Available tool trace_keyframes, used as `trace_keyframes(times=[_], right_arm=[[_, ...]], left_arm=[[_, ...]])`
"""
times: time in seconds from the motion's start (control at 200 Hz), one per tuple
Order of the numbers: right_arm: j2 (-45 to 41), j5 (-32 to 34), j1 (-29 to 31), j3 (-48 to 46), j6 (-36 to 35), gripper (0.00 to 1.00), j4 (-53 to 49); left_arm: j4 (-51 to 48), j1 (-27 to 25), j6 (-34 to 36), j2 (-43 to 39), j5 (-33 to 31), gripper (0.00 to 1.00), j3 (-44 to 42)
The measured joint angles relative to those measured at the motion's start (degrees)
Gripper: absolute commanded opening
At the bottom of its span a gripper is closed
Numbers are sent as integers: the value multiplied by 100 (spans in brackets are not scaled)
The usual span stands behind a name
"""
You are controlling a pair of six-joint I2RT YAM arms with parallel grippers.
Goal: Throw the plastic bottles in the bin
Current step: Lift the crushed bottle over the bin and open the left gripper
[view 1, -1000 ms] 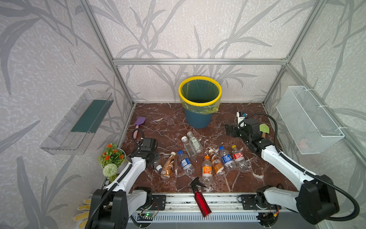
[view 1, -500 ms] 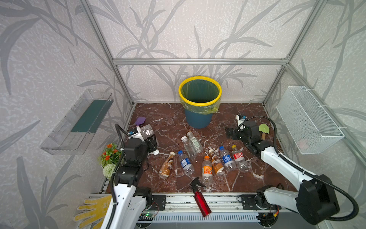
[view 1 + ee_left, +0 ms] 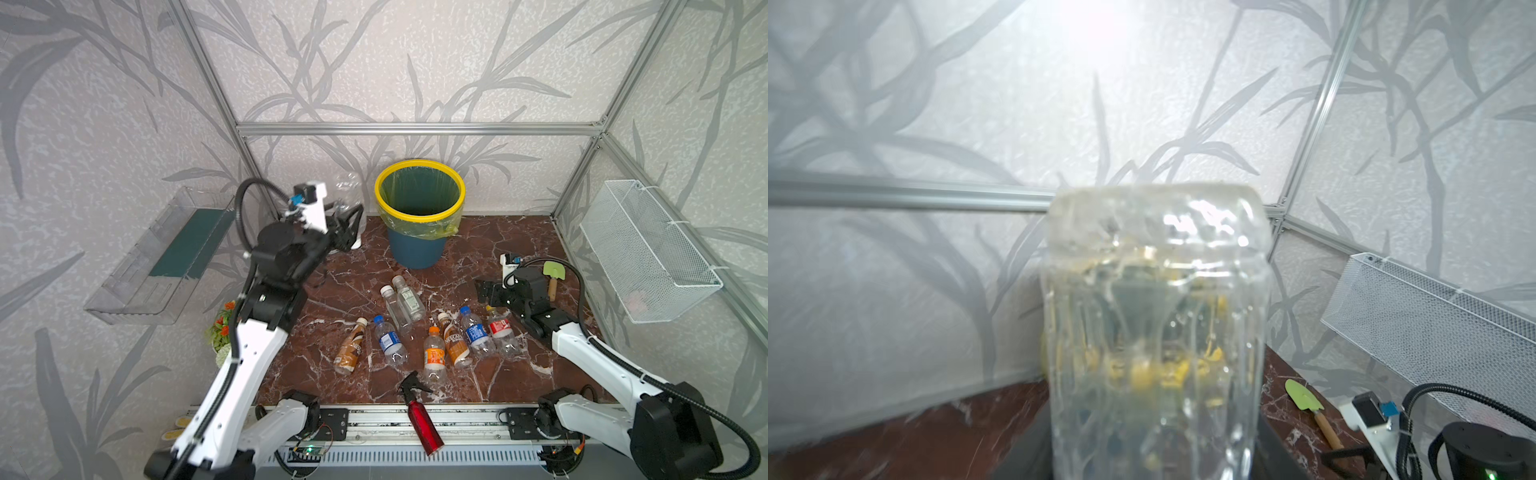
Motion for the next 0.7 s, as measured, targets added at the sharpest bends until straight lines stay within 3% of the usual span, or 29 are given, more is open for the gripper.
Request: trace_keyframes(times=[0.025,0.05,0.07,0.15,0.285,0.395,0.485,0.55,0.7], right_arm=[[-2,-22,0,0,17,96,26],[-2,-50,0,0,35,96,63],[-2,-68,0,0,50,96,85],[2,-164,13,0,120,95,133],[-55,-205,105,-111,229,96,243],[-122,-190,131,-328,275,96,262],[-55,-192,131,-361,275,96,260],[17,-197,131,-348,269,96,282],[317,-223,136,-125,162,96,212]], left_arm=[[20,-120,46,531,0,70,579],[31,-197,68,984,-37,90,1139],[-20,-247,9,1373,-44,98,1648],[-400,-304,-15,3012,-131,99,3807],[-2369,-271,37,5366,-129,99,7508],[-3967,-271,181,5971,-195,99,8802],[-4837,-302,358,5707,-354,99,8870],[-5080,-306,511,5007,-520,99,8063],[-3958,-302,776,1904,-1246,99,3423]])
